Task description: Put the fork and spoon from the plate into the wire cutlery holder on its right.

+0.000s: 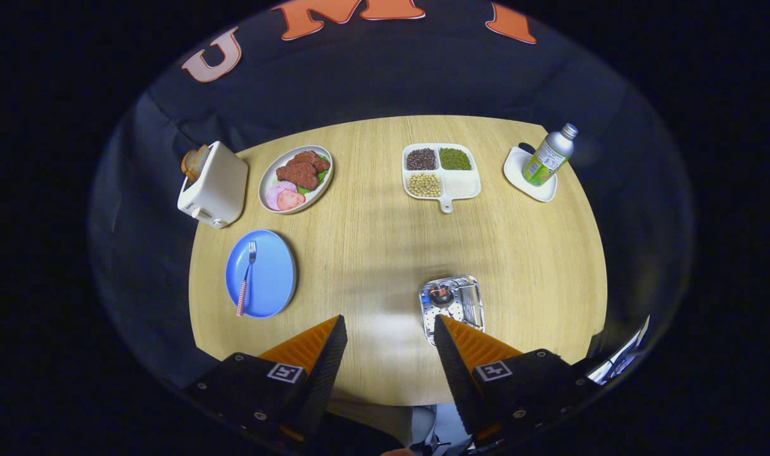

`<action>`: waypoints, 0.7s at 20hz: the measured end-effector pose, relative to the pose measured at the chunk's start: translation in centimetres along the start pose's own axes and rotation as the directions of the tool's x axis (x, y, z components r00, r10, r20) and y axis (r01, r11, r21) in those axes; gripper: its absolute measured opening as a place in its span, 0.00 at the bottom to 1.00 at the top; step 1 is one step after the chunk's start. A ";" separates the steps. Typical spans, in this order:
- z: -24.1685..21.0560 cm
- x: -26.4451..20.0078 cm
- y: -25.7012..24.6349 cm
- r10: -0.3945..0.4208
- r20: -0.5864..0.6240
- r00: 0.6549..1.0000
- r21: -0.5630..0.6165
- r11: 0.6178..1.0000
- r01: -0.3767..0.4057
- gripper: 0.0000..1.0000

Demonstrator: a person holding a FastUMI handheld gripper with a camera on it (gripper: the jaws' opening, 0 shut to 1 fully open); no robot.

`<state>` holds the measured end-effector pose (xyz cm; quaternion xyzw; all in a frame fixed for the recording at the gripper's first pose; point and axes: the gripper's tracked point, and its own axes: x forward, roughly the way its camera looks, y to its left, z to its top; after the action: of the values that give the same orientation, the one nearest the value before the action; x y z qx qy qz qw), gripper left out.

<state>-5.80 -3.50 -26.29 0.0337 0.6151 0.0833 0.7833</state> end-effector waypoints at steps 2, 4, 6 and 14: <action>0.1 0.0 2.0 0.007 0.007 1.000 -0.009 1.000 -0.007 0.83; 0.5 0.1 4.0 0.005 0.023 1.000 -0.025 1.000 -0.004 0.83; 0.7 0.5 6.2 0.009 0.039 0.999 -0.040 0.999 -0.007 0.83; -1.1 4.0 16.9 0.073 -0.009 0.997 -0.114 0.991 -0.074 0.83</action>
<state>-7.42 13.74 -27.73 0.0112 0.6094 0.1474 0.7789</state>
